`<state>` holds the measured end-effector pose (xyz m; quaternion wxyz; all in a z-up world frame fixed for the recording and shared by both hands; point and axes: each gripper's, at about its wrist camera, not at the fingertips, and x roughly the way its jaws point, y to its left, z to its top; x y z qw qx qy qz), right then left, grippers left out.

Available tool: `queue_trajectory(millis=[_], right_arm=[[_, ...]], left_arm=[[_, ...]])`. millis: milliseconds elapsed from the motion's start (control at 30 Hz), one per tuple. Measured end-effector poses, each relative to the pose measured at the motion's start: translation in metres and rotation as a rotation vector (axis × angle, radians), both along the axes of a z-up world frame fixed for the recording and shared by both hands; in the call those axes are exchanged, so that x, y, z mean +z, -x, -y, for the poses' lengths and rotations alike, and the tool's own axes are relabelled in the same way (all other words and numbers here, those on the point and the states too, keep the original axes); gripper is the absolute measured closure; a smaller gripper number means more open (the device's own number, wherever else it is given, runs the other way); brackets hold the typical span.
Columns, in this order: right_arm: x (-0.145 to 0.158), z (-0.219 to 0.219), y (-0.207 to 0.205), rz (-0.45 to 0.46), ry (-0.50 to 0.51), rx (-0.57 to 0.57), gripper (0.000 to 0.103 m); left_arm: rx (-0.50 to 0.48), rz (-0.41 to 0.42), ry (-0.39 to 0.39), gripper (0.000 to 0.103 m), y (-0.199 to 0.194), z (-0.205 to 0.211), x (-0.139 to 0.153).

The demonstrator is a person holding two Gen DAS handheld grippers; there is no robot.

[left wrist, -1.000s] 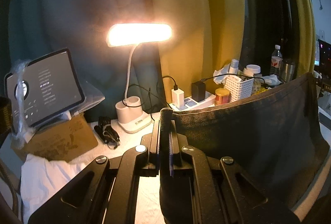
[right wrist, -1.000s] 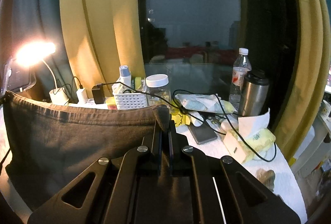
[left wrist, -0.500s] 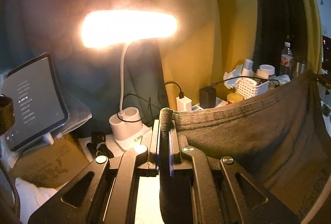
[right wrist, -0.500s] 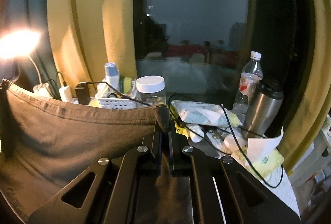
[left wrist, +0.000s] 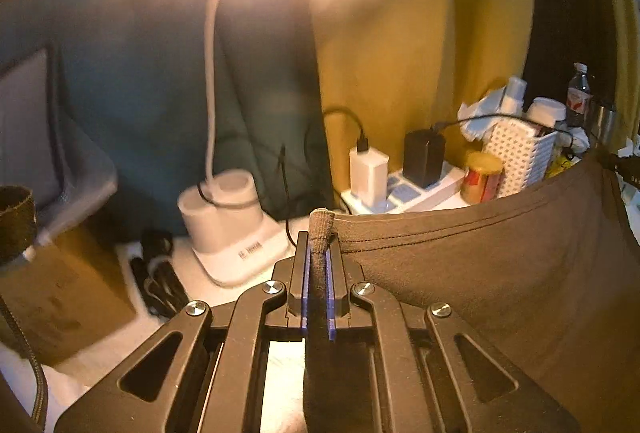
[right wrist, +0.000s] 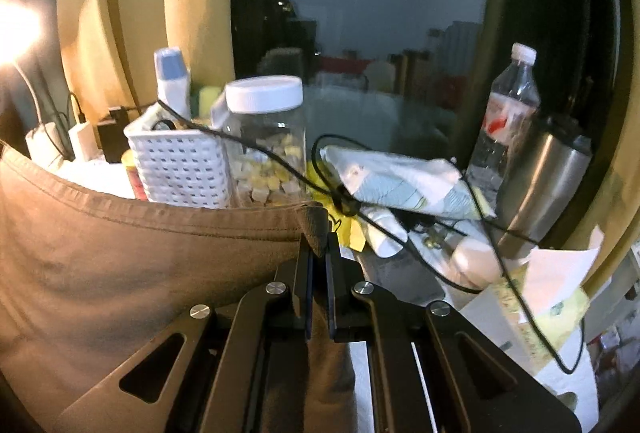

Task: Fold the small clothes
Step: 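Lift the hem with both grippers and fold it over toward the collar, then open both grippers and release the folded hem onto the shirt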

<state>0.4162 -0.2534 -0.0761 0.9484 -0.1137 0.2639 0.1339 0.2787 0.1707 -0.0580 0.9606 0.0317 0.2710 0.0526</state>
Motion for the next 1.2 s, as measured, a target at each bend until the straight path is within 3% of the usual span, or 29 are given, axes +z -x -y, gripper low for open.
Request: queue_trajectory(millis=[167,333,500,533,600,633,667,867,900,933,1000,1200], right_arm=[[-0.026,-0.006,-0.015,-0.026,0.043,-0.029,0.097],[-0.033,-0.006,-0.026,-0.077,0.065,-0.053,0.097],[-0.039,-0.005,-0.034,-0.112,0.091,-0.091,0.095],[-0.04,-0.005,-0.035,-0.118,0.099,-0.097,0.089],[-0.044,-0.003,-0.037,-0.132,0.114,-0.12,0.063],[-0.044,-0.002,-0.037,-0.13,0.125,-0.135,0.043],[-0.044,0.001,-0.035,-0.126,0.126,-0.141,0.039],[-0.039,0.009,-0.02,-0.132,0.109,-0.133,0.039],[-0.038,0.011,-0.016,-0.133,0.107,-0.133,0.039],[-0.037,0.012,-0.012,-0.135,0.102,-0.132,0.039],[-0.034,0.015,-0.003,-0.137,0.092,-0.132,0.039],[-0.028,0.035,0.033,-0.145,0.06,-0.147,0.039]], left_arm=[[0.003,-0.066,-0.044,0.098,-0.02,-0.004,-0.028],[0.023,-0.147,-0.019,0.098,-0.036,-0.01,-0.053],[0.094,-0.196,0.022,0.096,-0.045,-0.025,-0.058],[0.12,-0.203,0.03,0.096,-0.045,-0.03,-0.059],[0.16,-0.218,0.043,0.096,-0.043,-0.039,-0.06],[0.172,-0.228,0.048,0.096,-0.042,-0.043,-0.061],[0.183,-0.24,0.054,0.096,-0.04,-0.047,-0.061],[0.191,-0.256,0.082,0.095,-0.013,-0.05,-0.054],[0.189,-0.26,0.096,0.083,-0.007,-0.049,-0.054],[0.192,-0.262,0.111,0.056,0.0,-0.049,-0.053],[0.196,-0.242,0.137,0.028,0.012,-0.047,-0.051],[0.177,-0.255,0.157,0.028,0.051,-0.03,-0.045]])
